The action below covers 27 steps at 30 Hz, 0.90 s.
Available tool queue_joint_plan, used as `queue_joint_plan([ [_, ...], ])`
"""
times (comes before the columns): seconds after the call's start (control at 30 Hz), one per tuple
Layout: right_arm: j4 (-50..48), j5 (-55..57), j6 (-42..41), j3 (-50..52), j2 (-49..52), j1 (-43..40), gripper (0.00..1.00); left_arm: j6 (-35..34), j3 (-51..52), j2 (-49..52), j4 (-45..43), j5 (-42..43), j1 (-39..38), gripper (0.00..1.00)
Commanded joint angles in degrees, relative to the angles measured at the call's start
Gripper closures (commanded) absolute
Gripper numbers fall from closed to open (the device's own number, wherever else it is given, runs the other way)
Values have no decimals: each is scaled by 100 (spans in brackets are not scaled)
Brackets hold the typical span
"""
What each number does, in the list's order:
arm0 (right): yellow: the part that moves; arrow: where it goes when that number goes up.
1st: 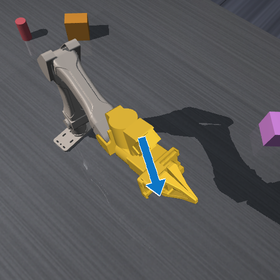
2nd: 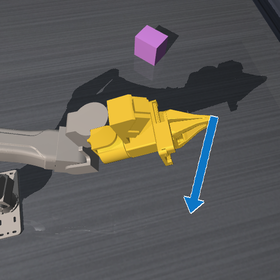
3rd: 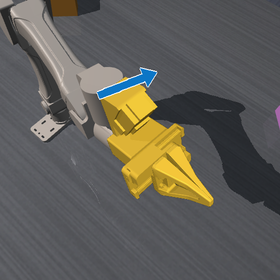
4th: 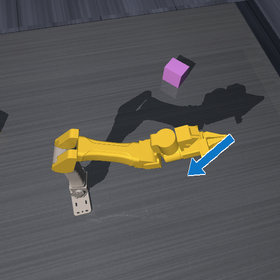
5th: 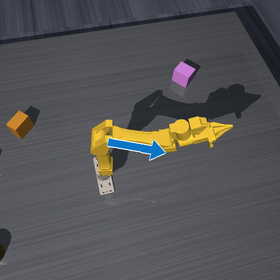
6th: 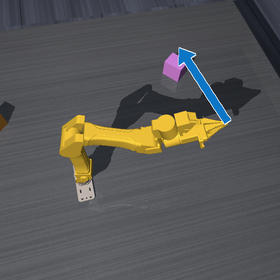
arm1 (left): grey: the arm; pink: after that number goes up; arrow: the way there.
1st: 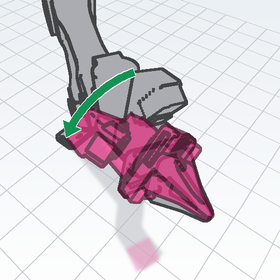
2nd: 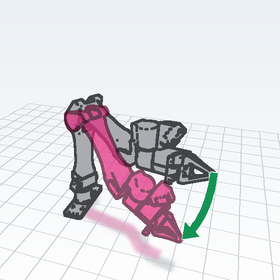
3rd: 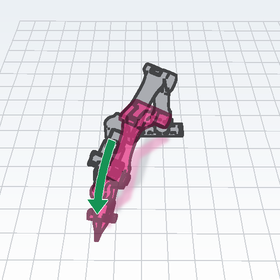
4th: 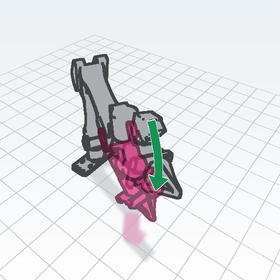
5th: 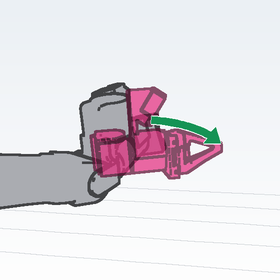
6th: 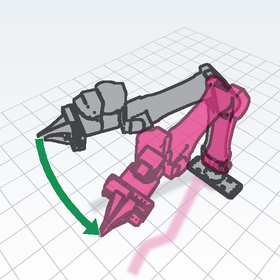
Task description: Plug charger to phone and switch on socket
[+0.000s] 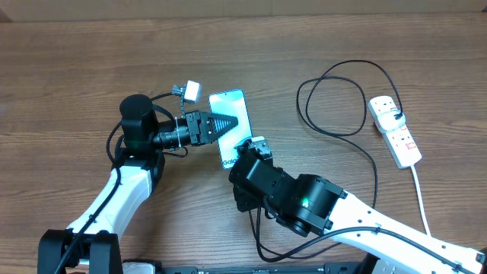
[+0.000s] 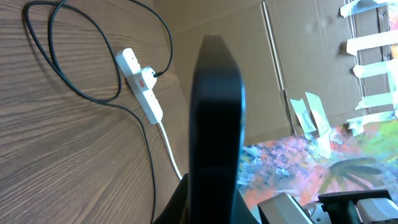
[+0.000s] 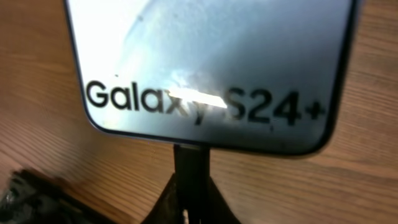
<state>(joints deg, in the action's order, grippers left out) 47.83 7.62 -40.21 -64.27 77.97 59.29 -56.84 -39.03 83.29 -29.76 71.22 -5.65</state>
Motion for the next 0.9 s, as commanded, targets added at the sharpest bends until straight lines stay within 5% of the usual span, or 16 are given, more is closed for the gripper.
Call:
queue_joint_plan([
  [0.0, -280, 103, 9, 2, -28, -11, 96, 149, -9, -35, -44, 109, -39, 96],
  [0.67, -855, 645, 485, -487, -90, -20, 96, 286, -7, -35, -46, 925, -39, 96],
  [0.87, -472, 66, 442, -485, -87, -15, 73, 284, -7, -35, -46, 695, -39, 96],
])
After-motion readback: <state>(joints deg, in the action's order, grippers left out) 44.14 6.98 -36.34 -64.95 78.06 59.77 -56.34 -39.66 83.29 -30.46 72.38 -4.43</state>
